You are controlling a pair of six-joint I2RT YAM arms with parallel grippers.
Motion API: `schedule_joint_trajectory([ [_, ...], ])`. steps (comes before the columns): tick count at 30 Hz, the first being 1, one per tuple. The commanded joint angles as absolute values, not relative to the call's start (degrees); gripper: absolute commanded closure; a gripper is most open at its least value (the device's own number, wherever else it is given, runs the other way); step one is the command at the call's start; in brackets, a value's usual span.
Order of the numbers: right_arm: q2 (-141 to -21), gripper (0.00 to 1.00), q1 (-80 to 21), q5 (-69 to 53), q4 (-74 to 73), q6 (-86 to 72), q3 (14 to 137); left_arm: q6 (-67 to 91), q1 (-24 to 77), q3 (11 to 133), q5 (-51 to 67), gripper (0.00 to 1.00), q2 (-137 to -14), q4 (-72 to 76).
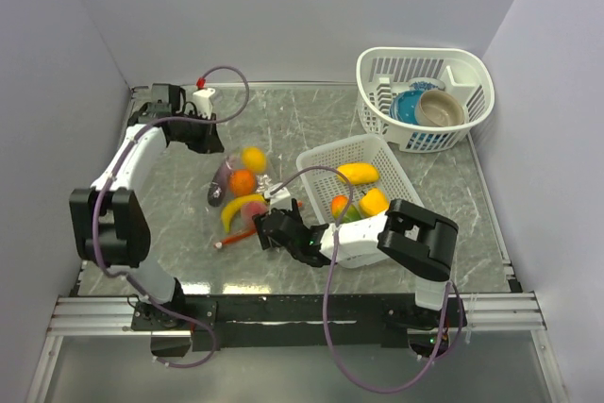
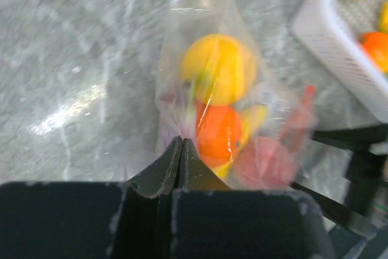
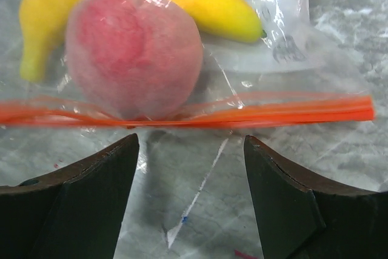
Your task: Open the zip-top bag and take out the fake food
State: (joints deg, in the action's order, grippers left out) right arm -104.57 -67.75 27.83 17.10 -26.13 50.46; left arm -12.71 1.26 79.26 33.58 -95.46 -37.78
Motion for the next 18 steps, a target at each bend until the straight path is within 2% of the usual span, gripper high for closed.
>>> schedule_joint_trajectory([
  [1, -102.22, 0.22, -68.29, 29.71, 19.07, -27.86, 49.83, -14.32, 2.99, 78.76, 36.57, 0.99, -90.27, -42.19],
  [4, -102.39, 0.2, -68.47, 30.06, 19.33, -27.77, 49.83, -15.03, 3.08, 75.33, 34.9, 0.99, -90.44, -41.13],
  [10, -103.36, 0.07, -68.47, 31.81, 19.95, -26.63, 51.32, -15.82, 3.34, 69.35, 29.1, 0.99, -93.6, -36.58],
  [18, -106.08, 0.05, -68.99, 31.73, 22.76, -23.21, 54.58, -15.56, 5.71, 65.57, 21.63, 0.99, -97.2, -31.73],
])
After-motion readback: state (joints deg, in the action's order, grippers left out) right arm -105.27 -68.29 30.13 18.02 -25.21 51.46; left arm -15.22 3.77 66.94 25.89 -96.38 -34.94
